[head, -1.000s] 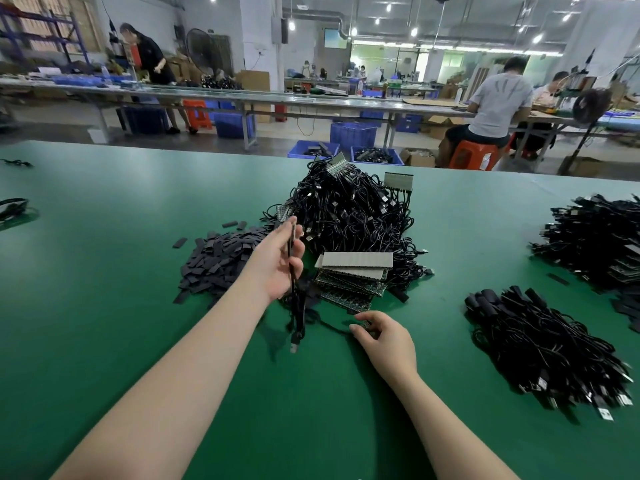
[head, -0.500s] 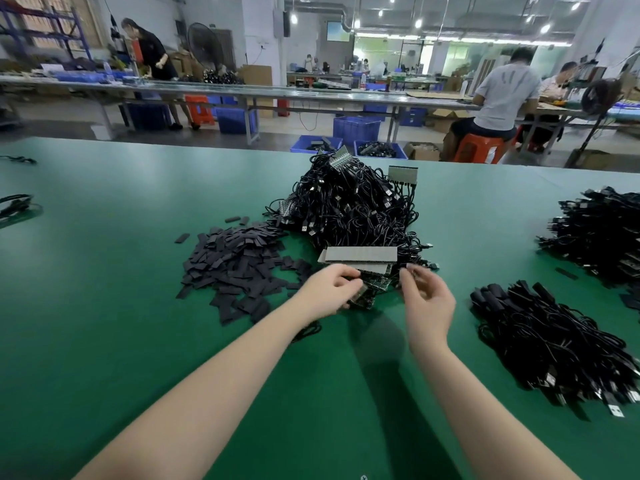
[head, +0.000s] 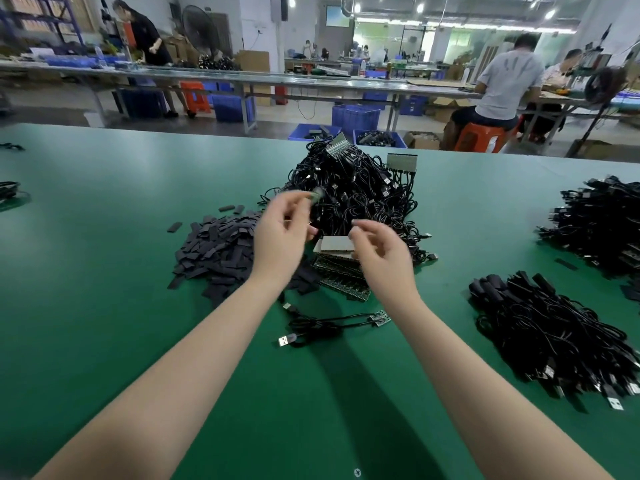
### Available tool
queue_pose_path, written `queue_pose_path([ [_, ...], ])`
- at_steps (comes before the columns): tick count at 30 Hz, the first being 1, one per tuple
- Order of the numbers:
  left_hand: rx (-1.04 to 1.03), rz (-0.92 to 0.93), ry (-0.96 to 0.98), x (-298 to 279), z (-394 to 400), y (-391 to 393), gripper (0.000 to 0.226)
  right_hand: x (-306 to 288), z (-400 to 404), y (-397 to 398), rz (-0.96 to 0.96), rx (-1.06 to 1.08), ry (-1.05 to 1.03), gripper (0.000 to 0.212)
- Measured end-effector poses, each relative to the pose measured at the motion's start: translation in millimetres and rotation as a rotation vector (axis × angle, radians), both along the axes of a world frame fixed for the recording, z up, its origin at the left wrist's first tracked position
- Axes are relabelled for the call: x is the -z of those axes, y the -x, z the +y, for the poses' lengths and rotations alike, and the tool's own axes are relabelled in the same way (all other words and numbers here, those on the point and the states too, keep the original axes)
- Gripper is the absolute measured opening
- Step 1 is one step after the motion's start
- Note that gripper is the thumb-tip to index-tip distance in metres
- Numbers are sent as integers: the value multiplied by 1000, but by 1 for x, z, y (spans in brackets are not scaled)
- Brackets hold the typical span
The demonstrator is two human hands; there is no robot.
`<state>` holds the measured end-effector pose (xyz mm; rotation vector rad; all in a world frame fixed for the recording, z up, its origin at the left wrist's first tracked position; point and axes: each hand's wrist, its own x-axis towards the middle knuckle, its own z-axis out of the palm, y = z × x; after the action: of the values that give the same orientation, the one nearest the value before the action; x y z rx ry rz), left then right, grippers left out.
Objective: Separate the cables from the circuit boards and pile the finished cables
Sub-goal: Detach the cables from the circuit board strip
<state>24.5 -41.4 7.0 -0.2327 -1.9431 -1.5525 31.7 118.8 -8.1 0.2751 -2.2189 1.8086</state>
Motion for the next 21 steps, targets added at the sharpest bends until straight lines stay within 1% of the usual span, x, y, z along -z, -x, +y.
queue_pose_path([
  [1, -89, 28, -54, 0, -6, 1, 16, 12, -4, 2, -33, -18, -124, 14],
  [2, -162, 62, -52, 1, -12, 2, 16, 24, -9, 5, -65, -49, -270, 20],
  [3, -205, 89, -3, 4, -17, 2, 17, 35, -15, 8, -83, -90, -434, 27],
  [4, -216, 95, 64, 8, -20, 2, 16, 44, -22, 11, -81, -142, -601, 33],
  [6, -206, 35, 152, 19, -24, 4, 10, 57, -36, 18, -29, -276, -891, 44],
  [9, -174, -78, 126, 36, -28, 7, 8, 65, -51, 28, 25, -402, -1253, 63],
  [10, -166, -99, 125, 40, -29, 7, 9, 65, -56, 31, 42, -402, -1356, 63],
  [11, -157, -112, 130, 43, -31, 7, 9, 63, -60, 33, 70, -388, -1428, 58],
  [13, -134, -122, 153, 47, -34, 8, 12, 58, -68, 38, 112, -345, -1479, 49],
  [15, -113, -133, 186, 48, -35, 9, 28, 54, -71, 39, 111, -326, -1478, 43],
  [16, -111, -139, 195, 48, -35, 10, 32, 52, -71, 39, 101, -321, -1487, 40],
  [18, -126, -147, 202, 46, -36, 11, 32, 52, -69, 38, 94, -308, -1529, 35],
  [21, -143, -150, 225, 46, -37, 13, 26, 54, -66, 36, 132, -311, -1601, 31],
])
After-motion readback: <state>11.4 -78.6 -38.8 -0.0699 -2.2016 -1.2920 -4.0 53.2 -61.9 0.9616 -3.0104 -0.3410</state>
